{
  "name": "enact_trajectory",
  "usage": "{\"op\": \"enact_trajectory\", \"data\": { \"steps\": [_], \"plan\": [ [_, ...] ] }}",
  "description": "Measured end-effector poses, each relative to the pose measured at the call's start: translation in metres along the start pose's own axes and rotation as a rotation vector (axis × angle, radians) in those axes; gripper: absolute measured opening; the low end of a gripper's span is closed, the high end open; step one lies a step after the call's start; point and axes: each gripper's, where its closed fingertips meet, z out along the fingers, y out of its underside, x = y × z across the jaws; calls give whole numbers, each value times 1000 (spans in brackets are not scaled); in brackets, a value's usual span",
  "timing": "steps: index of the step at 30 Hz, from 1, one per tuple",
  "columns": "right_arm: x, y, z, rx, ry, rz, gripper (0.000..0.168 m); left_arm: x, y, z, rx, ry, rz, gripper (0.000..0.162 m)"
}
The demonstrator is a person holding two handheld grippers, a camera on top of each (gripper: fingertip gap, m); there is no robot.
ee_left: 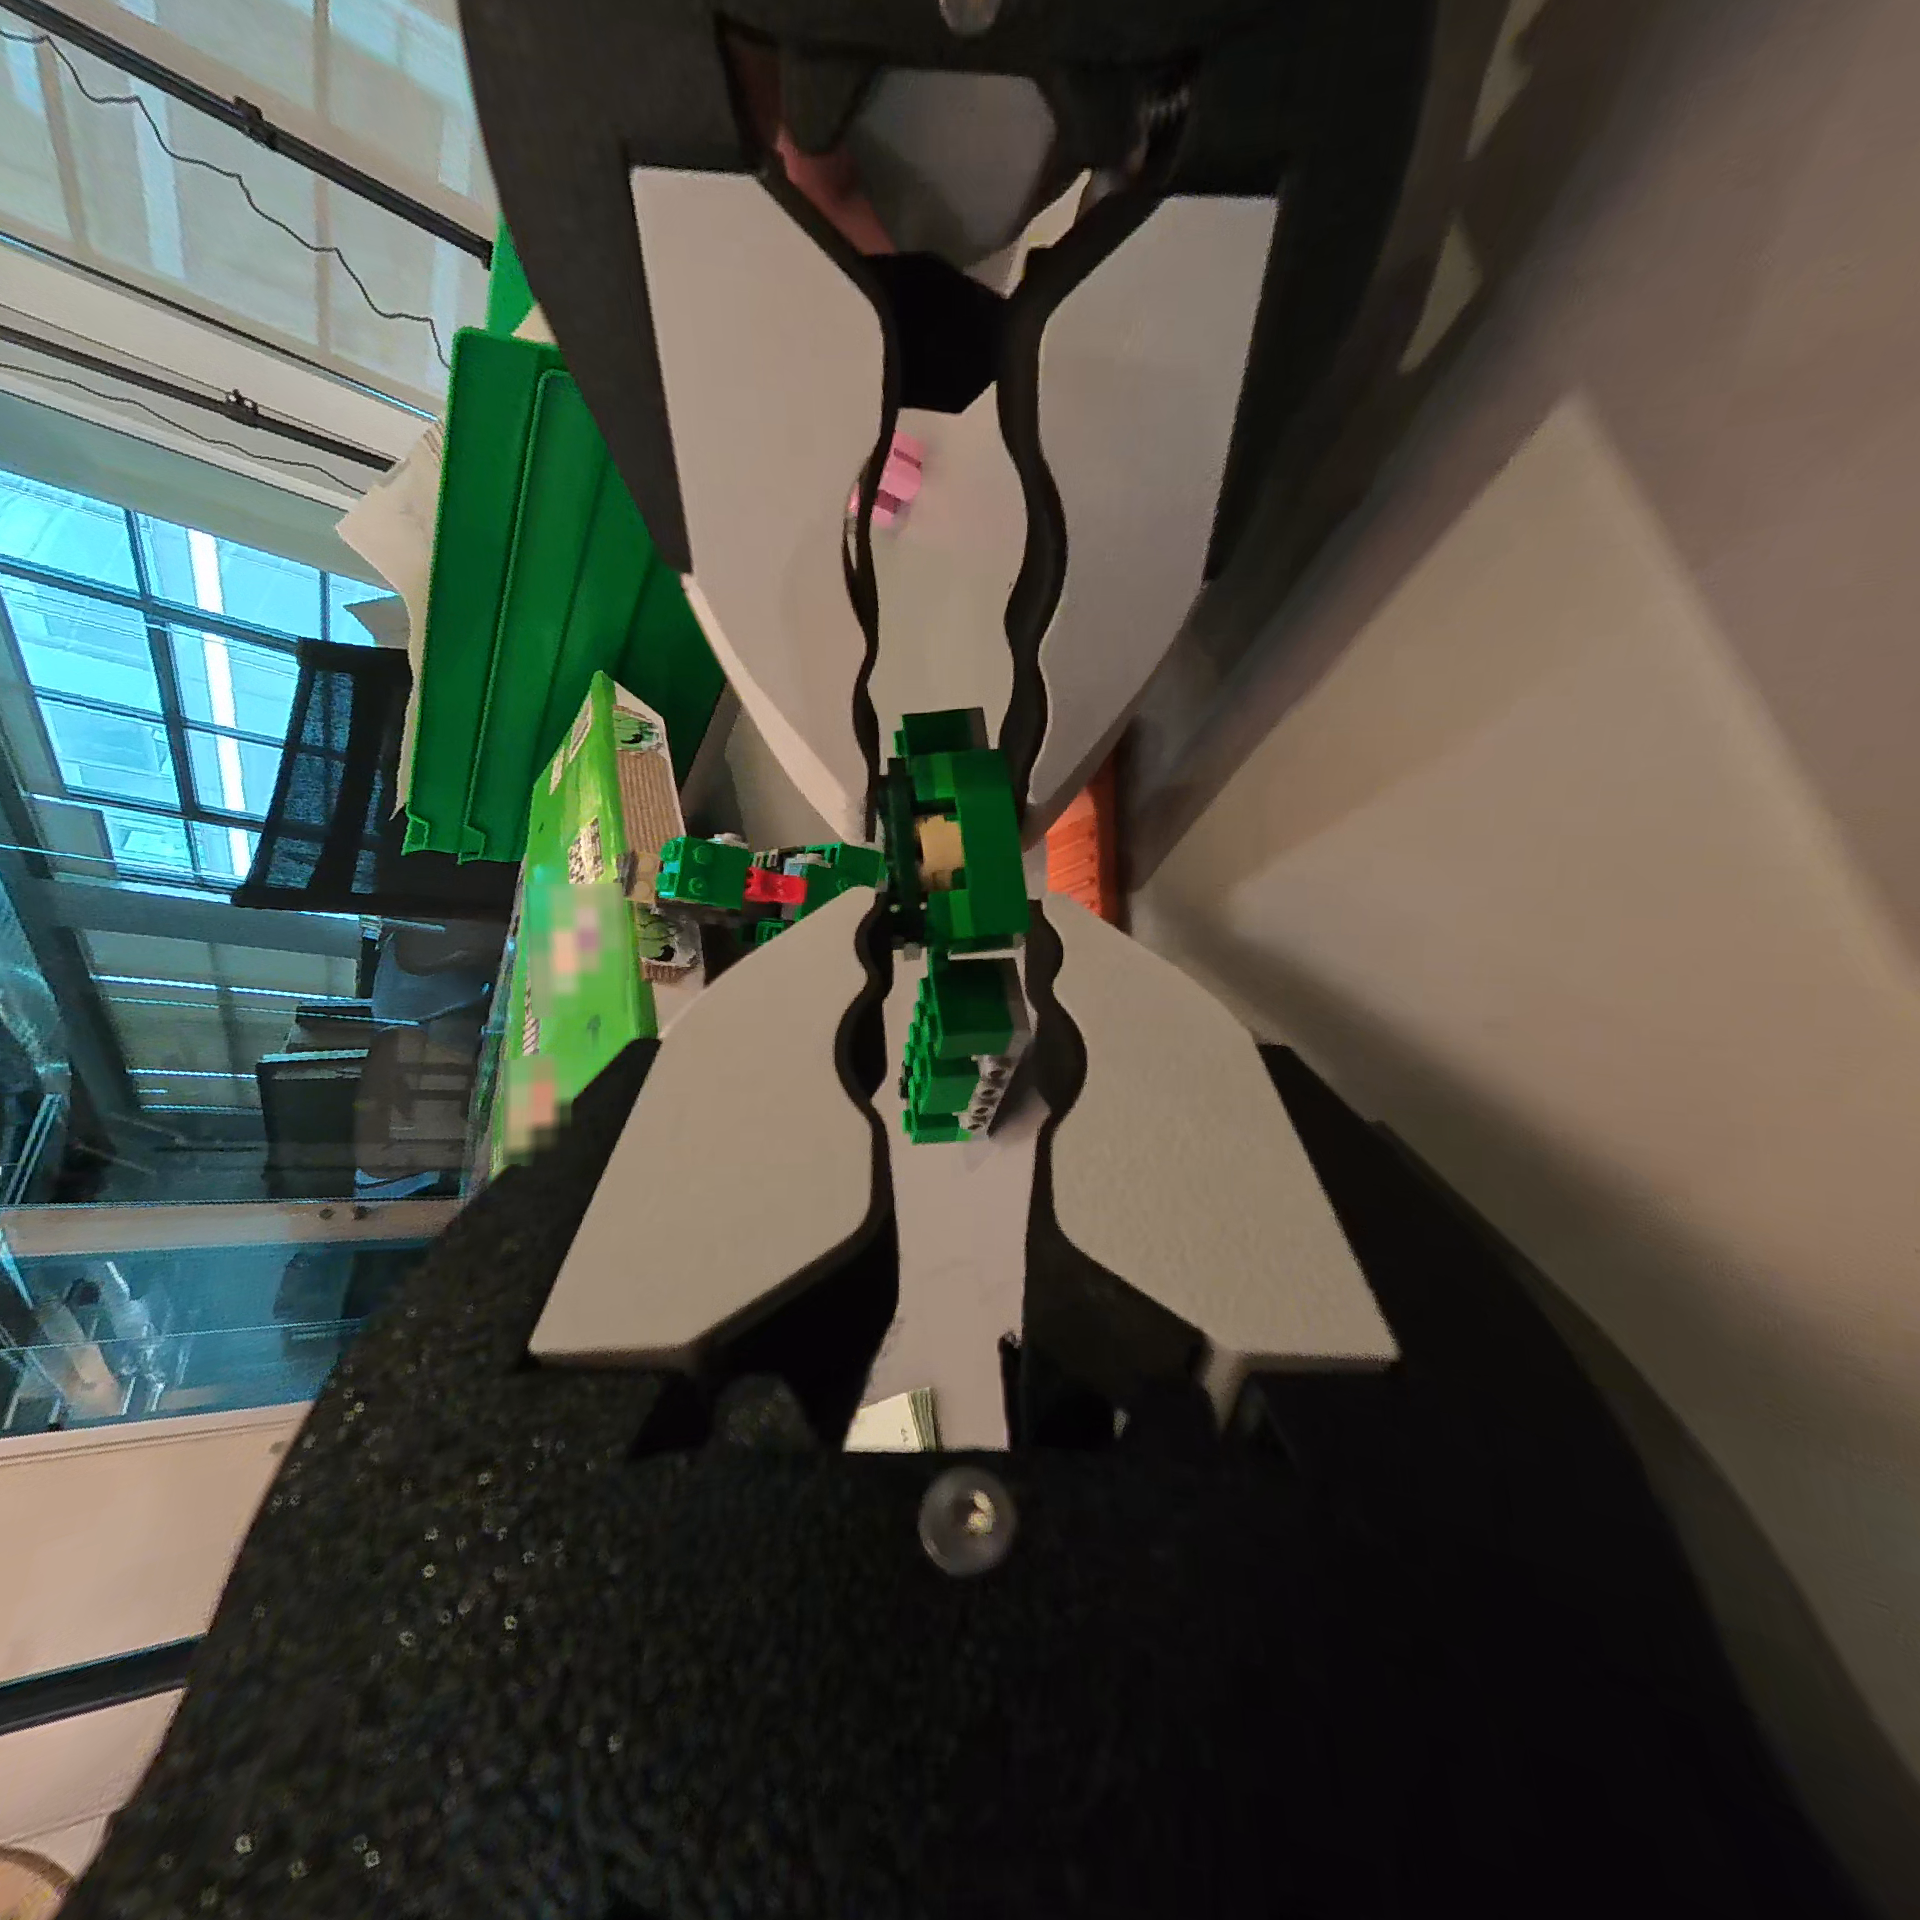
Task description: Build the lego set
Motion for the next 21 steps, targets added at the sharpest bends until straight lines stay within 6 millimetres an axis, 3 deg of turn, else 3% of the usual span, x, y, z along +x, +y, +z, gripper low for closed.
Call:
{"op": "enact_trajectory", "data": {
  "steps": [11,16,19,21],
  "plan": [
    [-1,0,0,-13,1,-11,24,1,1,-1,-2,28,-39,23],
    [1,-1,0,25,-27,97,24,-2,0,0,10,41,-77,22],
    [-2,-2,0,50,-49,122,35,-3,0,0,19,58,-101,22],
    [0,-1,1,45,-33,115,31,-3,-1,0,28,71,-111,22]
  ]
}}
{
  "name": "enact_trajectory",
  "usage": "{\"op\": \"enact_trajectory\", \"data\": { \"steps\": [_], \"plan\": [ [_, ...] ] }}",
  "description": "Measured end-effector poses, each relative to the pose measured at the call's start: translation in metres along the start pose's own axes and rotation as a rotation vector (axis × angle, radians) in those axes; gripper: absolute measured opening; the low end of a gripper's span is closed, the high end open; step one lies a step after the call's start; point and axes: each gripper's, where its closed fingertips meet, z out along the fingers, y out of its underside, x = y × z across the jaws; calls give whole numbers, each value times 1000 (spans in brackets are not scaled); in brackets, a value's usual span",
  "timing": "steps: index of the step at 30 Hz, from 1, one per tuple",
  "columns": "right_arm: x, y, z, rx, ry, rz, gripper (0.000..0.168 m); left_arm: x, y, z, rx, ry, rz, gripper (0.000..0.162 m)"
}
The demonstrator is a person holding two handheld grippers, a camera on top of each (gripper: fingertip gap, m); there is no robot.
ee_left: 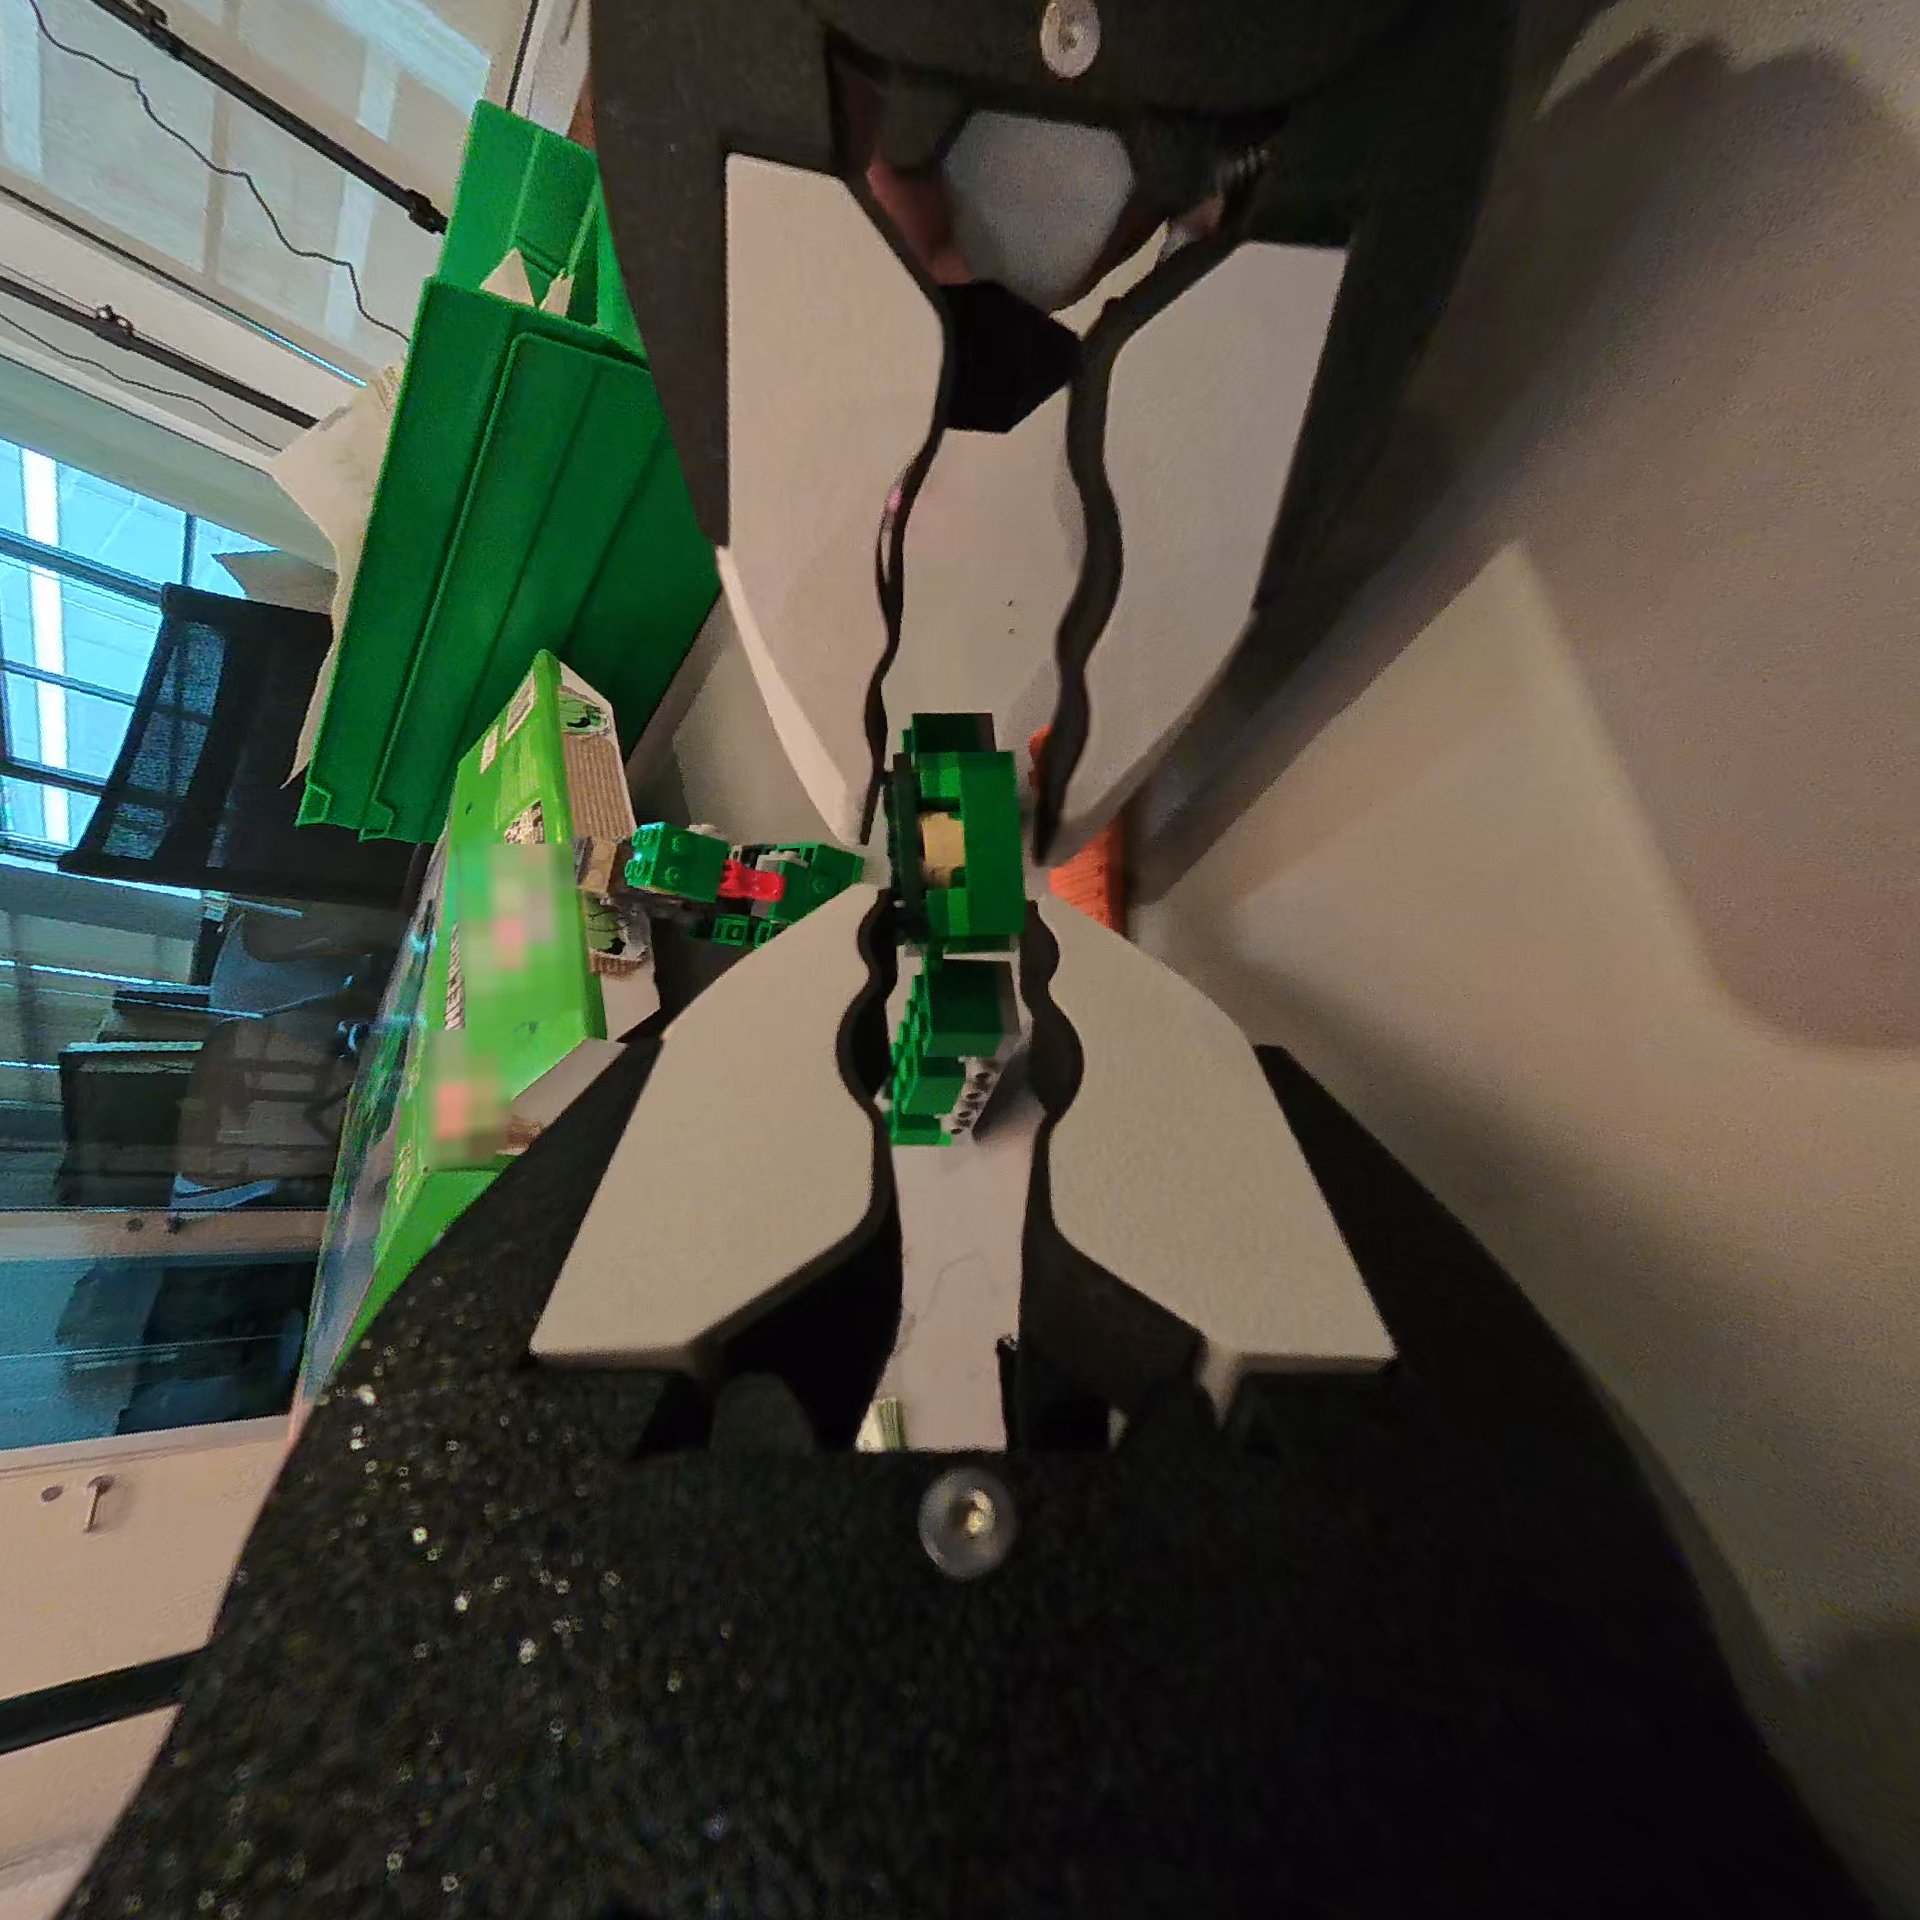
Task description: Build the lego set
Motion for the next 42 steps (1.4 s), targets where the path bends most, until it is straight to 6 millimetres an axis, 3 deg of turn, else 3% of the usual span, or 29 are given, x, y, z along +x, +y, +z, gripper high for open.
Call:
{"op": "enact_trajectory", "data": {
  "steps": [1,25,26,29,32,36,39,42],
  "plan": [
    [2,0,0,1,19,-10,25,0,0,0,4,3,1,22],
    [2,2,-1,-41,27,-64,23,0,-1,2,-12,-33,-17,23],
    [3,2,0,-36,41,-71,23,1,-1,1,-18,-37,-41,25],
    [4,3,1,-40,84,-125,23,-2,10,-8,-91,-93,-99,55],
    [9,-6,-3,4,152,-177,23,-5,15,-35,-108,-199,-115,52],
    [12,-47,-11,145,235,-225,23,-8,22,-100,-129,-406,-201,36],
    [-7,-82,-4,224,188,-299,23,-6,41,-160,-182,-572,-304,29],
    [-29,-108,4,280,139,-393,23,2,61,-205,-201,-657,-443,29]
  ]
}}
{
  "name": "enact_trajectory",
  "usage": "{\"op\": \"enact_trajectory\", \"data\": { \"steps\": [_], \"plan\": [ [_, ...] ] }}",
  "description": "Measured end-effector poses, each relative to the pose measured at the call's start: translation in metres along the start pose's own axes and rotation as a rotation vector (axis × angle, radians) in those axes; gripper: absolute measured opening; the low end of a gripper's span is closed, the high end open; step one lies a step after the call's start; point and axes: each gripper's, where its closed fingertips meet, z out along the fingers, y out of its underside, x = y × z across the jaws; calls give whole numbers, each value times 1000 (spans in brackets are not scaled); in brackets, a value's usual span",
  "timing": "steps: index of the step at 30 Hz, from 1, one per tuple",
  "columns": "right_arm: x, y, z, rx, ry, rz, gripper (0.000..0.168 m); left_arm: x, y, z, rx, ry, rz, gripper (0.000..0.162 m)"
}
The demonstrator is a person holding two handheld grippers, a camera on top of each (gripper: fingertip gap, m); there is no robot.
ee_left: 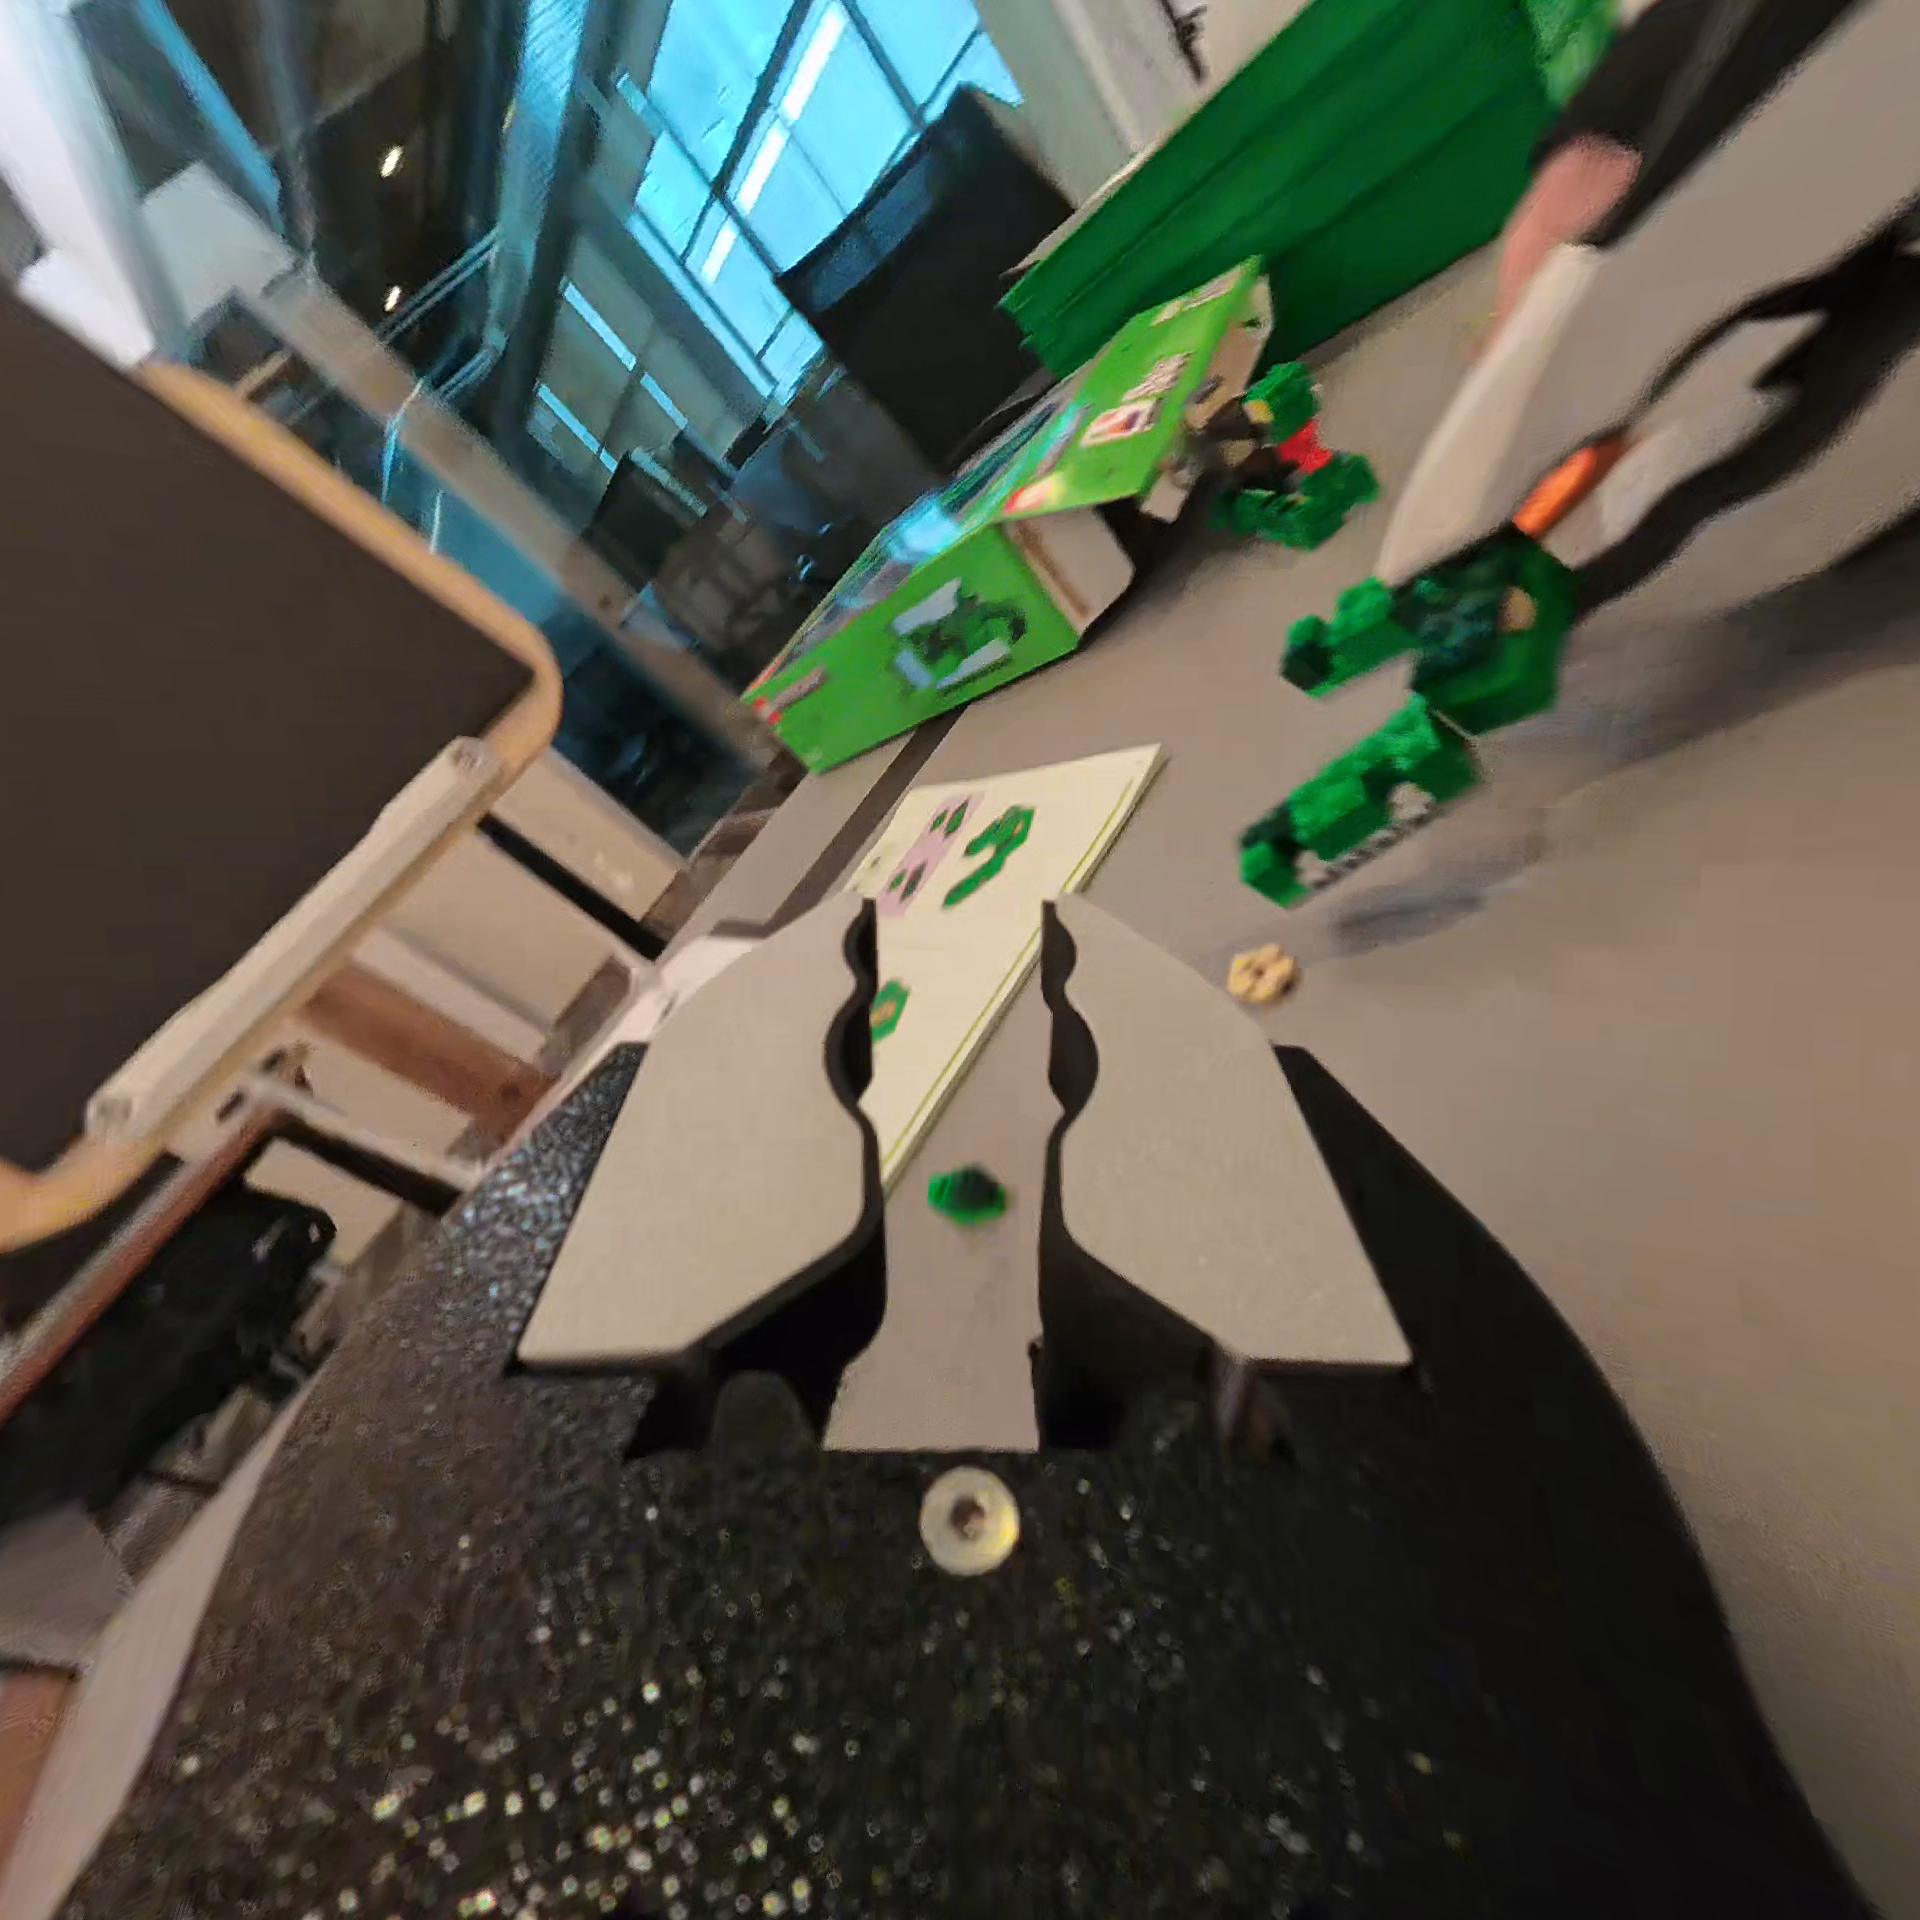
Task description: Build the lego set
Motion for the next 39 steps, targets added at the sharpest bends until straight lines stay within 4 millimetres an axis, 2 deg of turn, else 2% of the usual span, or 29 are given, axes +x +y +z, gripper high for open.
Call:
{"op": "enact_trajectory", "data": {
  "steps": [3,6,10,14,18,21,24,26,28,30,32,33,35,39],
  "plan": [
    [-8,-19,5,45,-32,-47,23,-18,12,-19,-16,-45,-74,29],
    [-12,-26,5,55,-44,-88,23,-28,15,-22,-22,-75,-65,29],
    [-21,-30,0,64,-101,-122,24,-19,18,-16,-41,-38,-28,31],
    [-26,-27,-9,59,-157,-124,32,-10,15,-13,-44,-8,7,32],
    [-26,-24,-24,69,-231,-43,49,-6,13,-12,-45,17,-12,32],
    [-23,-17,-41,89,-256,57,54,-8,13,-13,-38,20,-53,31],
    [-17,-10,-57,125,-263,267,57,-11,14,-14,-31,27,-96,31],
    [-4,-4,-66,171,-208,441,57,-7,10,-14,8,52,-119,29],
    [17,7,-73,226,-101,647,55,5,-1,-16,76,124,-138,22],
    [40,27,-80,271,52,842,52,20,-11,-17,133,205,-171,21],
    [58,68,-85,191,285,985,40,30,-20,-17,164,257,-216,24],
    [62,94,-88,85,398,1027,36,34,-23,-17,176,281,-240,26],
    [61,129,-95,-100,502,1050,35,38,-23,-15,170,304,-262,30],
    [57,159,-106,-240,600,1052,29,34,-25,-12,189,268,-250,27]
  ]
}}
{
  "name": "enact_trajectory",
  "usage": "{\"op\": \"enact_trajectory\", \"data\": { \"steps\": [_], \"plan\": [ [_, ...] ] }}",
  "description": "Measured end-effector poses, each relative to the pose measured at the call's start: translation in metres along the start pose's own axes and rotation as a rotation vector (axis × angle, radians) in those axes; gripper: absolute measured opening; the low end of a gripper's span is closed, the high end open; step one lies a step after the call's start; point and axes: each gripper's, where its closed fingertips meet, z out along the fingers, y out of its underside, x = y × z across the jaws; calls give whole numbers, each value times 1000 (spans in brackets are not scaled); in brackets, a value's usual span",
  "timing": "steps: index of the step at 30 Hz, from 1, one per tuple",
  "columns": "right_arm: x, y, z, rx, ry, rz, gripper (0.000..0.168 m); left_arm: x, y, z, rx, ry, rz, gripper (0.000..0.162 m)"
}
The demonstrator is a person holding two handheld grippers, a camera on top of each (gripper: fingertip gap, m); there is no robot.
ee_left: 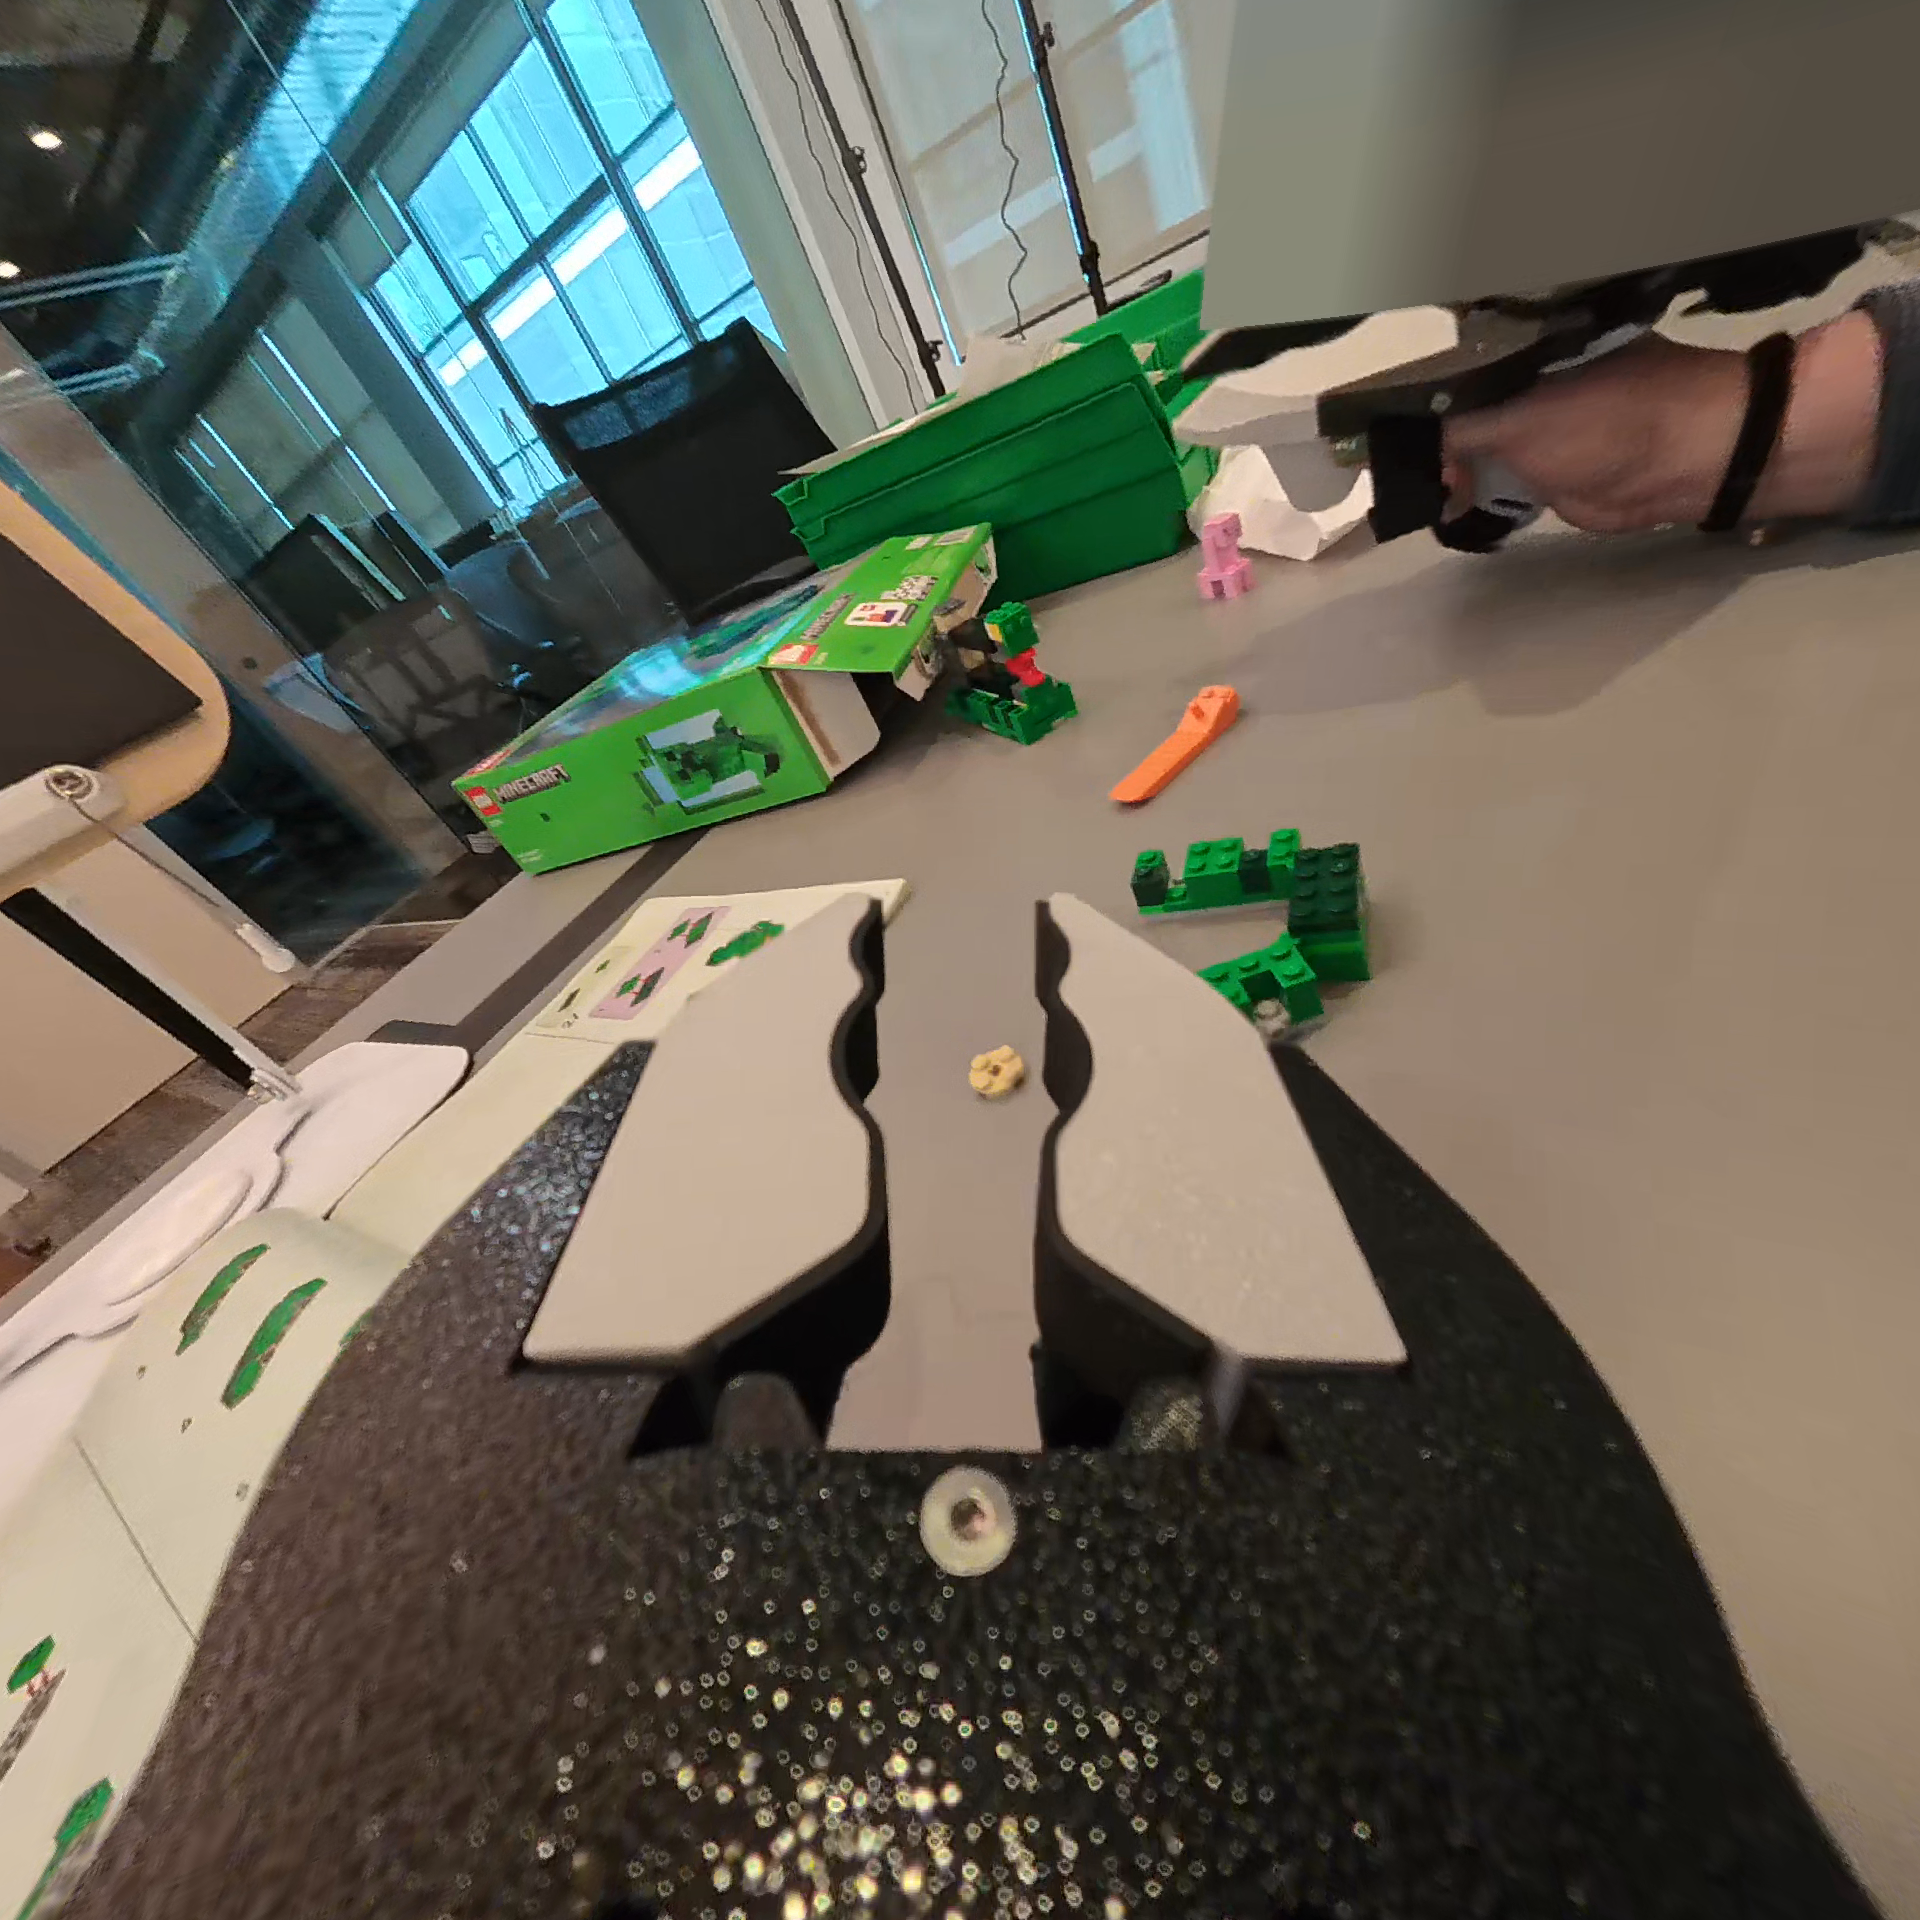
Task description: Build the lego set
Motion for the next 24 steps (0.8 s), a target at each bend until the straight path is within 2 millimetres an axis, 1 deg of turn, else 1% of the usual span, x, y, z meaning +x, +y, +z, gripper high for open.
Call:
{"op": "enact_trajectory", "data": {
  "steps": [2,3,6,8,11,14,18,21,24],
  "plan": [
    [8,7,2,-26,43,15,28,-8,-6,6,44,-35,-24,21],
    [12,11,3,-38,66,24,27,-9,-8,12,61,-36,-50,21],
    [20,19,8,-71,98,45,25,-5,-8,25,59,2,-57,22],
    [21,22,10,-89,108,50,21,-2,-9,27,70,12,-34,21],
    [21,22,11,-94,130,44,18,0,-12,25,88,20,-21,18],
    [17,21,18,-96,140,42,15,2,-15,21,103,23,-30,17],
    [9,18,36,-93,155,29,13,3,-17,13,110,17,-24,16],
    [2,11,49,-66,159,32,13,1,-14,9,74,-9,39,16],
    [-9,-2,57,-12,146,3,11,-1,-7,6,27,-27,132,15]
  ]
}}
